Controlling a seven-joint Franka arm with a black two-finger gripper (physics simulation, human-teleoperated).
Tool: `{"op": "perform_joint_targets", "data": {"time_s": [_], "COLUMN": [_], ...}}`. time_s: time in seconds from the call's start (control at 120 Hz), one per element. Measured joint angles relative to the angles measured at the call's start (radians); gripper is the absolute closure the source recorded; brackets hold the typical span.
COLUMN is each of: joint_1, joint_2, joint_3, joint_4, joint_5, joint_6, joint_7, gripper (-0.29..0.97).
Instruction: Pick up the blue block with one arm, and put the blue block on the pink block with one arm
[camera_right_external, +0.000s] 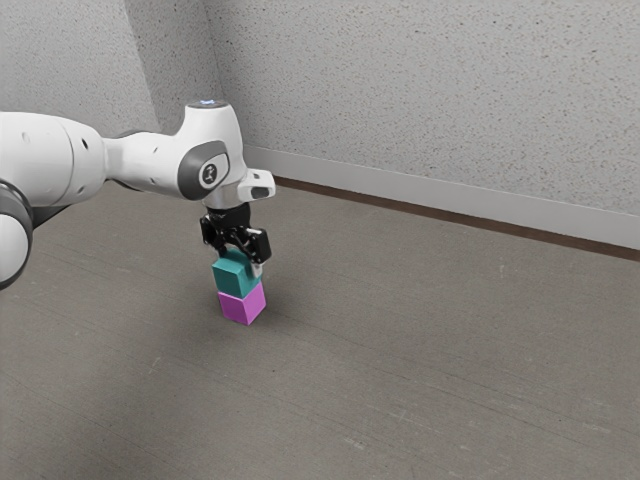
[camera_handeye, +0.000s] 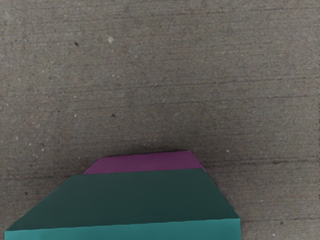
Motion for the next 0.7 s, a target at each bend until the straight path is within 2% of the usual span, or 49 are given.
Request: {"op": "perform_joint_targets", "data": {"time_s": [0.292, 0.392, 0.517, 0.7], "joint_1": [0.004, 0.008, 0.009, 0.006], "joint_2": [-0.037, -0.143, -0.315, -0.423], "joint_3": [0.006, 0.014, 0.024, 0.072], "joint_4": [-0.004, -0.011, -0.016, -0.008], "joint_5": [0.000, 0.002, -0.014, -0.058], "joint_6": [-0.008, -0.051, -0.205, -0.372], "joint_7": [0.002, 0.002, 0.000, -0.001], "gripper": [0.01, 0.01, 0.00, 0.00]}}
